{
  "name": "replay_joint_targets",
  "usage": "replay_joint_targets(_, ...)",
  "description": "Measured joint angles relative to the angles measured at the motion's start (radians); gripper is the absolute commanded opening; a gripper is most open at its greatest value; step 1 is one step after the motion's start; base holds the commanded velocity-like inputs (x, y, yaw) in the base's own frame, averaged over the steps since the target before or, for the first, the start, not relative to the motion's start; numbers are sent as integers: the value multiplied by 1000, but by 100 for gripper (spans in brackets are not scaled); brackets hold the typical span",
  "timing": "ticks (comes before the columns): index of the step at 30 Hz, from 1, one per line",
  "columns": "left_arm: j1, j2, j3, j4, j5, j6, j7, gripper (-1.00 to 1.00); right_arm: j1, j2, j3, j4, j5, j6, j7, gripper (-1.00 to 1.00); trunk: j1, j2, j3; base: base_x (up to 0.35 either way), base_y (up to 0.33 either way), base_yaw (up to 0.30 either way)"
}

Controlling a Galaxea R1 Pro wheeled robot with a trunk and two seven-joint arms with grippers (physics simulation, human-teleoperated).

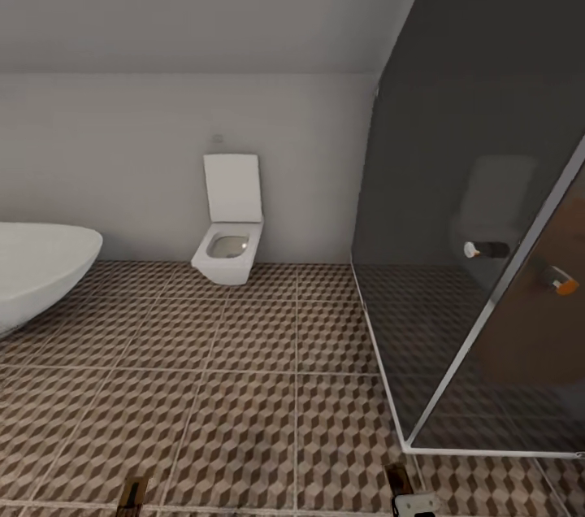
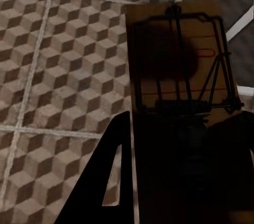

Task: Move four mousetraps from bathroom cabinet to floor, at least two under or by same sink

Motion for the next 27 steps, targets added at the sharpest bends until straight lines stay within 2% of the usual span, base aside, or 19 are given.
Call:
replay_joint_targets(9,0,0,0,0,0,24,0,-100,0,0,0,0,0,0,0,-100,0,0,0,0,0,288)
replay_joint_targets(27,0,0,0,0,0,26,-1,-100,0,0,0,0,0,0,0,-100,0,0,0,0,0,288)
